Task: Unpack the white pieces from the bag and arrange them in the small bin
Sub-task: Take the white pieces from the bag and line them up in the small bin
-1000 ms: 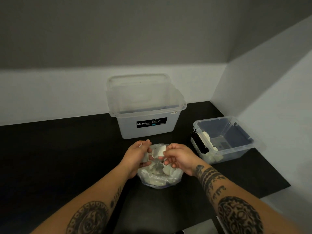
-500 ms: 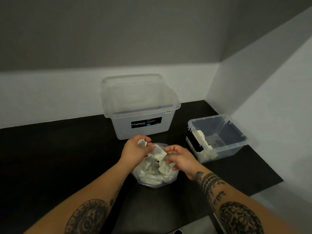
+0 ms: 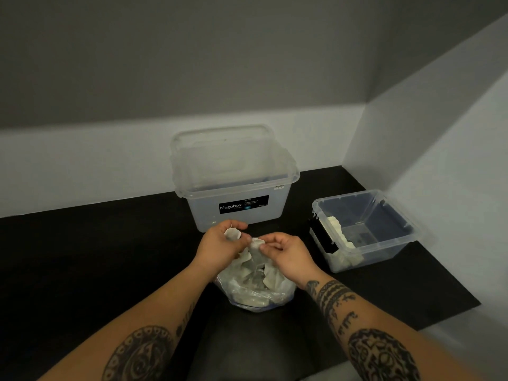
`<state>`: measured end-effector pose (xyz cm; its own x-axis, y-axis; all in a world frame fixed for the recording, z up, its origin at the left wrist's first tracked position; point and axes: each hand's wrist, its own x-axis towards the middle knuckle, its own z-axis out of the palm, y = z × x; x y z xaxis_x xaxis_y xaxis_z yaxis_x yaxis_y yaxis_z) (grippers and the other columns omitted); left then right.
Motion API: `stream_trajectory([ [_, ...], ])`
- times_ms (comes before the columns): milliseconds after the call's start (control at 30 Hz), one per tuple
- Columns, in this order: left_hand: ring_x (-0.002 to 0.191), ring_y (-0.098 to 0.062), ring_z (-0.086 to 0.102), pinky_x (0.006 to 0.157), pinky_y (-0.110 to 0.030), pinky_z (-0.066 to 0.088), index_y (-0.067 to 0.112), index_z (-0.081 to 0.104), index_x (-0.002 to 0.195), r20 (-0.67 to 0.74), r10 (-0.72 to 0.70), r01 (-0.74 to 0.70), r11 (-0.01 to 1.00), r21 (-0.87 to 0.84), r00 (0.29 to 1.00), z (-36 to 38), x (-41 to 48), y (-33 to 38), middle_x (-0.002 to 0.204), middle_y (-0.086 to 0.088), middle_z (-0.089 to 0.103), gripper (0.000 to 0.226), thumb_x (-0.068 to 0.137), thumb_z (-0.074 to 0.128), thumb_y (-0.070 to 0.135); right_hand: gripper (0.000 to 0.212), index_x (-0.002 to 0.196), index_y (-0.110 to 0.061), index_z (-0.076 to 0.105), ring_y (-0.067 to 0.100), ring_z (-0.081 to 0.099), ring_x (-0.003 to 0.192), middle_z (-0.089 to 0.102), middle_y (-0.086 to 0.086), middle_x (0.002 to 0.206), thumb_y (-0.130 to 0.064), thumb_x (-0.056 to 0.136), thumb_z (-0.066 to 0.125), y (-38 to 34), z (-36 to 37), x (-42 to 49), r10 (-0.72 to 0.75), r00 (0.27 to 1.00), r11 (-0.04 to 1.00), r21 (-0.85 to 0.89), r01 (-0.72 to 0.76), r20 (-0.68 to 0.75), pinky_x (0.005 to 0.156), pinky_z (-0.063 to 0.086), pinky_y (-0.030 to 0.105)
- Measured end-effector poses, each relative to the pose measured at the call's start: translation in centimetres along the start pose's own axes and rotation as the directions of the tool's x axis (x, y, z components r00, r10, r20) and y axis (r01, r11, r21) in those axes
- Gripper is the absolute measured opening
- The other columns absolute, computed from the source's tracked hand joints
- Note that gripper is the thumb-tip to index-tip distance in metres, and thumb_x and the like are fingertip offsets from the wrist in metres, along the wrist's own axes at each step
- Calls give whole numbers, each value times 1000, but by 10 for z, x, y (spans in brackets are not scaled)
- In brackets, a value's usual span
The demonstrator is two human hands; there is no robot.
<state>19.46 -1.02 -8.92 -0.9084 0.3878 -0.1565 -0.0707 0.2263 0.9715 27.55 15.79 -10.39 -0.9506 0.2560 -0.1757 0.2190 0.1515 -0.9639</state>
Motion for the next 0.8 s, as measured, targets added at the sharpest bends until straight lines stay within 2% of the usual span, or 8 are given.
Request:
stream_trajectory([
  [67,79,-18,72,71,-32,59,20,69,115,-15,-35,34,998,-57,999,1,1,-2,91,-4,79,30,88,80,12,14,108,-17,75,11,75,89,79,2,94,-15,95,70,-4,1,1,11,1000,1000,21,-11,-5,80,59,23],
  [167,71,-17,67,63,-31,55,19,61,123,-35,-206,184,928,-323,978,4,4,2,92,-9,77,27,97,70,22,12,106,-16,74,5,72,80,77,0,93,-17,95,70,-12,2,4,54,996,996,78,-48,-68,64,53,15],
  [300,88,-23,74,68,-35,60,15,63,119,154,-402,421,746,-516,903,5,7,5,105,-10,76,45,101,53,55,10,104,-12,73,12,70,79,75,2,94,-14,94,71,-24,13,10,129,992,957,264,-123,-5,59,55,21],
  [367,97,-28,74,75,-40,61,12,62,120,240,-400,465,714,-523,884,7,6,3,113,-14,75,55,99,51,61,11,101,-12,74,10,72,76,76,0,89,-15,91,76,-24,21,13,141,990,969,202,-141,16,59,56,22],
  [500,85,-18,75,65,-30,60,15,64,122,221,-350,414,788,-457,910,9,5,-3,113,-9,74,28,102,59,35,8,93,-19,77,10,74,82,78,-3,89,-24,88,79,-17,31,22,116,991,993,34,-114,-69,73,61,29],
  [633,87,-21,75,57,-26,58,17,63,124,109,-348,352,779,-519,931,-1,9,-13,108,-9,75,22,105,53,12,12,105,-15,73,3,65,64,77,2,93,-21,99,64,-14,25,28,174,981,982,94,-166,-83,58,51,19],
  [700,95,-24,74,60,-29,57,20,64,124,55,-346,325,800,-504,937,-8,10,-15,111,-9,75,24,105,53,10,13,101,-19,73,9,67,68,76,1,92,-25,98,62,-6,21,31,199,969,978,-29,-205,-147,62,56,25],
  [800,98,-24,73,73,-40,62,23,65,122,22,-353,326,836,-443,935,-15,12,-20,106,-7,74,24,104,53,11,15,95,-23,75,17,71,88,74,-1,95,-30,94,62,14,28,36,223,970,820,-518,-242,-101,84,60,37],
])
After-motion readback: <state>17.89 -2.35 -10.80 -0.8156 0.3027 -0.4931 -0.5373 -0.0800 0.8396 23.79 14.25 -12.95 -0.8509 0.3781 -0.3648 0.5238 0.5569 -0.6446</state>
